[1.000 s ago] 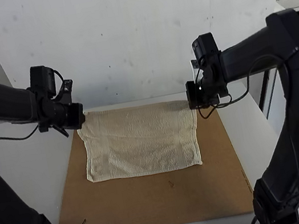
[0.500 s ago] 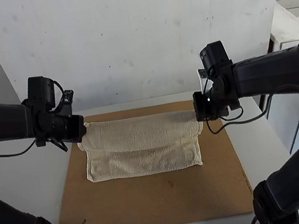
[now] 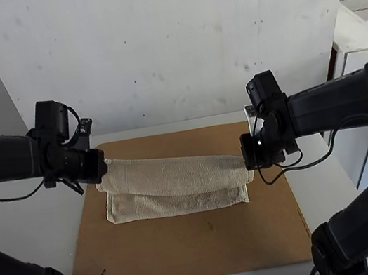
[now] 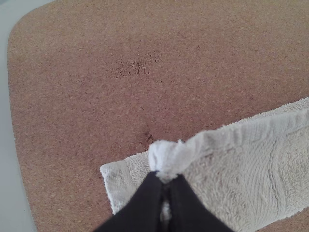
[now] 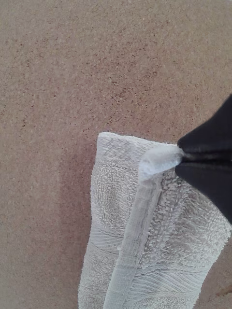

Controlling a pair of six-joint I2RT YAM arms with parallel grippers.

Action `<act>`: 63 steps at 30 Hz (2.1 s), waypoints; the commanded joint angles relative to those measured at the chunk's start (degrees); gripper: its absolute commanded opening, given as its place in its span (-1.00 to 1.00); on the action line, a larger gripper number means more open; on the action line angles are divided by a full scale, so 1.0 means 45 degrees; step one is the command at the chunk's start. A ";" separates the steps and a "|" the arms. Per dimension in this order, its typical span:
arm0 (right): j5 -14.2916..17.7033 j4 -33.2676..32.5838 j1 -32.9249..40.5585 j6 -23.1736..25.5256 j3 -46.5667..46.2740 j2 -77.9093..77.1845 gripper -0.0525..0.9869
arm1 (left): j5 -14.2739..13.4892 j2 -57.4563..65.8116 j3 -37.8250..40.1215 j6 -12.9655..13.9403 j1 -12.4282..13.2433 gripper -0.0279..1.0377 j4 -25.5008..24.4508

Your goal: Fold the towel.

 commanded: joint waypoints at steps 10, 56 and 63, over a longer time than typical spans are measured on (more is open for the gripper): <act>0.0740 0.0814 0.0256 -0.0144 0.0303 0.1991 -0.86 | -0.0282 0.2149 0.0068 -0.0116 0.0093 -0.91 0.0814; 0.0838 0.2709 0.0275 -0.0261 0.1377 0.4901 -0.85 | -0.0321 0.4883 0.0908 0.0079 0.0699 -0.49 0.2533; 0.0838 0.2865 0.0217 -0.0261 0.1377 0.4921 -0.72 | -0.0321 0.4883 0.0908 -0.0019 0.0718 -0.26 0.2669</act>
